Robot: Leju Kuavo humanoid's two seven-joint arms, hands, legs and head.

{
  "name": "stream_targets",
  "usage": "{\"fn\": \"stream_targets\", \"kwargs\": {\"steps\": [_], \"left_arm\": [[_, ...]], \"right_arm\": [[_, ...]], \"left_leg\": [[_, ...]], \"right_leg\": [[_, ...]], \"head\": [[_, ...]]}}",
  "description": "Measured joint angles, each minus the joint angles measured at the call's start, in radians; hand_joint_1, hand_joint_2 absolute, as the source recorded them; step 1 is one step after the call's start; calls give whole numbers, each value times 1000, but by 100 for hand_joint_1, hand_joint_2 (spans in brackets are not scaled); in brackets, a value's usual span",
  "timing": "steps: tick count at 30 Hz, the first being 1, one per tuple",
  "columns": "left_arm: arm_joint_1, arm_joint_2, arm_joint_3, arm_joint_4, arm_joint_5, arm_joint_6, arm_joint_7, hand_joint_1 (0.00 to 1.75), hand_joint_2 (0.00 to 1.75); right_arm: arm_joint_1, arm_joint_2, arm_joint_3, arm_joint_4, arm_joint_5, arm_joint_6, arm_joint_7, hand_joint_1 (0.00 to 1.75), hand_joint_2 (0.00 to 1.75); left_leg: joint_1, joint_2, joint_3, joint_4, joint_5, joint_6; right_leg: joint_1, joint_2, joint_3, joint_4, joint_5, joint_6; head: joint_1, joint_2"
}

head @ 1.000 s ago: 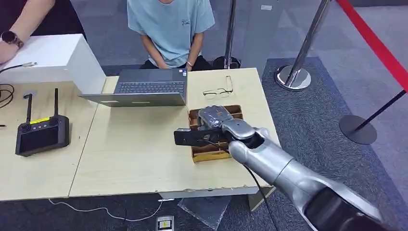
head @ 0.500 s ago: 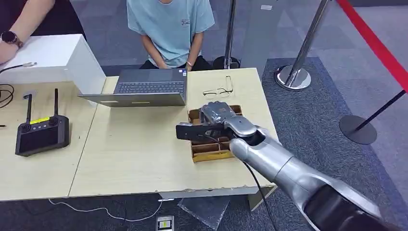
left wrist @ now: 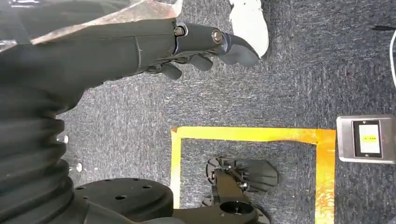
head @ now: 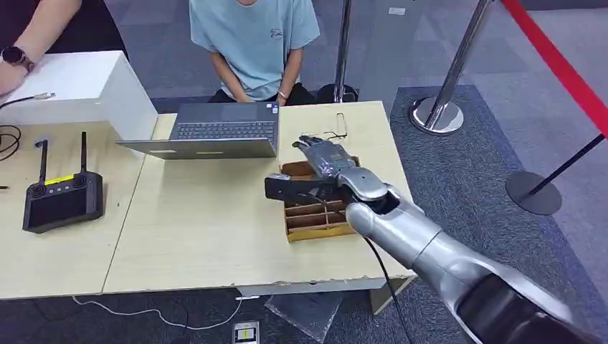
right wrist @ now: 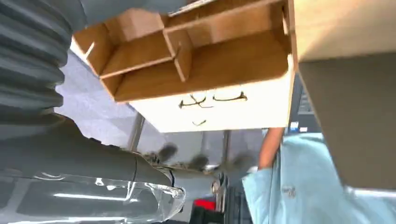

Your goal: Pass the card to the sensor for recognition and then transmit it.

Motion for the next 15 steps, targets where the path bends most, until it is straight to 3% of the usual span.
{"fn": "stream_targets", "kwargs": {"steps": [10, 13, 15], "left_arm": [[0, 0, -2, 0, 8, 3, 2, 0, 175], [0, 0, -2, 0, 9, 3, 2, 0, 175], [0, 0, -2, 0, 10, 3, 4, 0, 175]], "right_arm": [[9, -11, -10, -37, 18, 18, 12, 0, 175], [12, -11, -9, -39, 20, 48, 14, 16, 175], [12, -11, -8, -39, 19, 70, 14, 17, 175]], "left_leg": [[0, 0, 0, 0, 0, 0], [0, 0, 0, 0, 0, 0], [0, 0, 0, 0, 0, 0]], "right_leg": [[0, 0, 0, 0, 0, 0], [0, 0, 0, 0, 0, 0], [0, 0, 0, 0, 0, 0]], "head": [[0, 0], [0, 0], [0, 0]]}}
